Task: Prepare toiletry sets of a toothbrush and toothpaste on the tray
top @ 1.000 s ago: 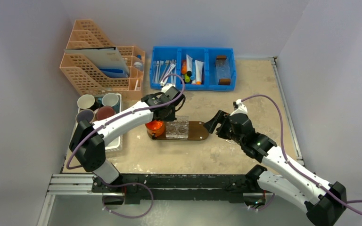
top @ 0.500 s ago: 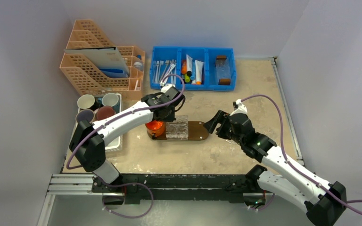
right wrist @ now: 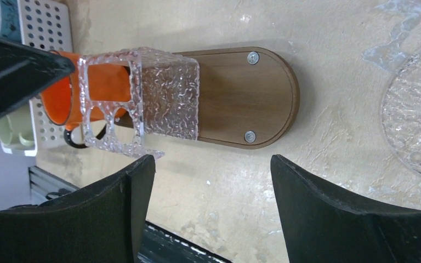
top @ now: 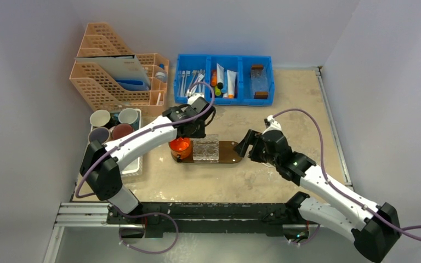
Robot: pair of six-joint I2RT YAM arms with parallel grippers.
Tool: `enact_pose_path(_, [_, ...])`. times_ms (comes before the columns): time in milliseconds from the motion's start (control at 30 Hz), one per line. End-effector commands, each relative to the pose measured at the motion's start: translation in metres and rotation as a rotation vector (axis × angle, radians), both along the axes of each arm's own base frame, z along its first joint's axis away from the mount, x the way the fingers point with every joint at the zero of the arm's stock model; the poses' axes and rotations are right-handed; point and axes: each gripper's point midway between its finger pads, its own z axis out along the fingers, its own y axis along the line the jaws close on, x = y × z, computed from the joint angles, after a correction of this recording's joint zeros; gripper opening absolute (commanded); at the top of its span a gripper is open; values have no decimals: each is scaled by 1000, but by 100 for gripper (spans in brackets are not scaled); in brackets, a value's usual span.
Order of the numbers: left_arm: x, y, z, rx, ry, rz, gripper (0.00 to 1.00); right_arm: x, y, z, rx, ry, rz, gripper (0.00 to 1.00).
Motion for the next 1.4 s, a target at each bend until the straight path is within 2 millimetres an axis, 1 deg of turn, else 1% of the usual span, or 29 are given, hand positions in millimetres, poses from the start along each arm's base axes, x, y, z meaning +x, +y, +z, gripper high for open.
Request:
enact_pose_path(0, [6,2,54,-74,-109,-4,32,6,23,16,12,-53,123,80])
enact_pose_path(100, [4,11,71,-88,-149,3,41,8,32,15,17,-40,161,84])
enact_pose_path(200, [4,25,82,-95,-177,26,52,7,42,16,32,-29,210,85])
enact_pose_path(233, [4,30,84,-96,-184,32,54,7,45,14,30,-19,221,85])
enact_pose_path(300, [3,41,86,-89,-193,46,58,8,51,16,38,-11,243,87])
enact_pose_path(367, [1,52,88,-82,-204,58,60,10,57,16,47,-3,259,90])
enact_pose_path(467, [-3,65,88,-77,-219,79,67,13,65,19,59,1,274,93])
enact_pose_path(500, [-5,69,89,-76,-225,86,68,14,67,19,62,3,278,97])
enact_pose_path(533, [-7,72,89,-76,-230,90,68,15,70,20,67,6,280,99])
enact_pose_path(633, [-12,81,88,-76,-242,108,74,17,79,22,82,15,292,99])
enact_pose_path(833, [-18,91,90,-77,-259,133,75,17,93,19,94,42,305,99])
enact_pose_path(1100, [-23,96,89,-76,-251,157,76,14,107,18,92,78,313,99])
enact_pose_path(1367, [-25,99,87,-72,-247,163,76,9,116,18,99,97,316,99])
